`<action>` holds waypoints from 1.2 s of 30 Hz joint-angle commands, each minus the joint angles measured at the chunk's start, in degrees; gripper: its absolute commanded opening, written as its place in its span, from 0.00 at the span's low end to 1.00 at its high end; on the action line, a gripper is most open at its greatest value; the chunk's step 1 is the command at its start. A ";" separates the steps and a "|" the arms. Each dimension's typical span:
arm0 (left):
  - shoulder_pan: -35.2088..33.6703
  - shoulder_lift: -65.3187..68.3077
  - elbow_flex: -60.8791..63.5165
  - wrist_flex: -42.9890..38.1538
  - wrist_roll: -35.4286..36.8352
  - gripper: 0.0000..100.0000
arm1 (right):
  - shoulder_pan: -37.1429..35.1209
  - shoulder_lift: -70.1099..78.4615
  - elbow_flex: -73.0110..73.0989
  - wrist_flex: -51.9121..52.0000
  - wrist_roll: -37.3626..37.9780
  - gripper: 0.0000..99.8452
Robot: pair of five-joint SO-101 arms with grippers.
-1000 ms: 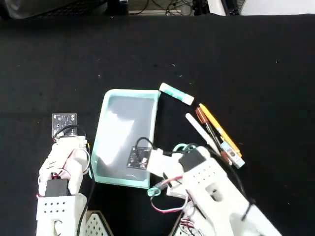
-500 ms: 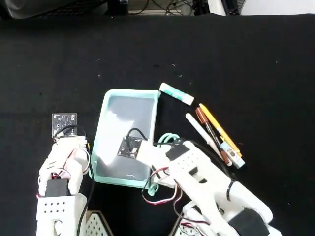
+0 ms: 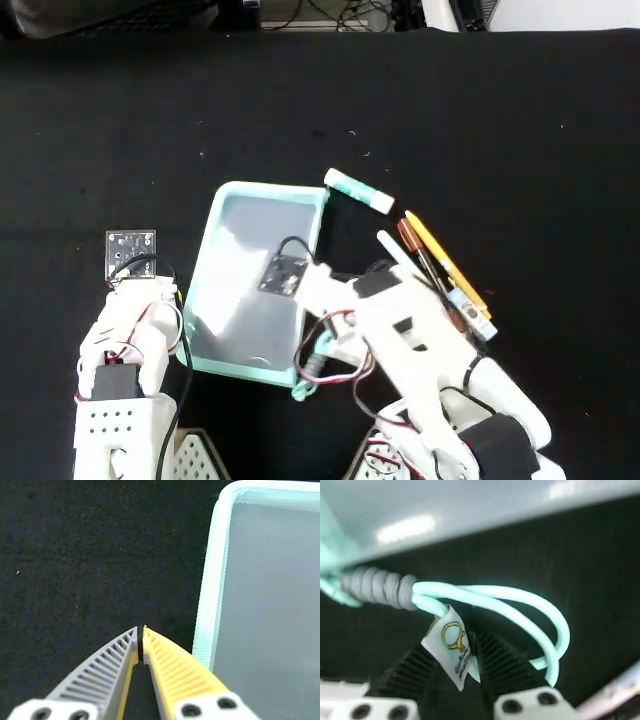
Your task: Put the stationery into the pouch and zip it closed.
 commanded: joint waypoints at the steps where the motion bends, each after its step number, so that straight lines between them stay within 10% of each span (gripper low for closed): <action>1: 0.48 -0.35 1.01 -0.70 -0.53 0.03 | 3.16 0.04 -4.44 6.42 0.70 0.01; 13: 0.48 -0.35 1.01 -0.70 -0.53 0.03 | 2.99 -0.04 -5.93 8.62 3.52 0.43; 26: 0.22 -0.35 1.01 -0.70 -0.53 0.03 | -21.54 -0.04 -5.05 11.96 5.80 0.43; 36: 0.22 -0.35 1.01 -0.70 -0.53 0.03 | -22.77 0.48 3.74 -4.40 2.64 0.43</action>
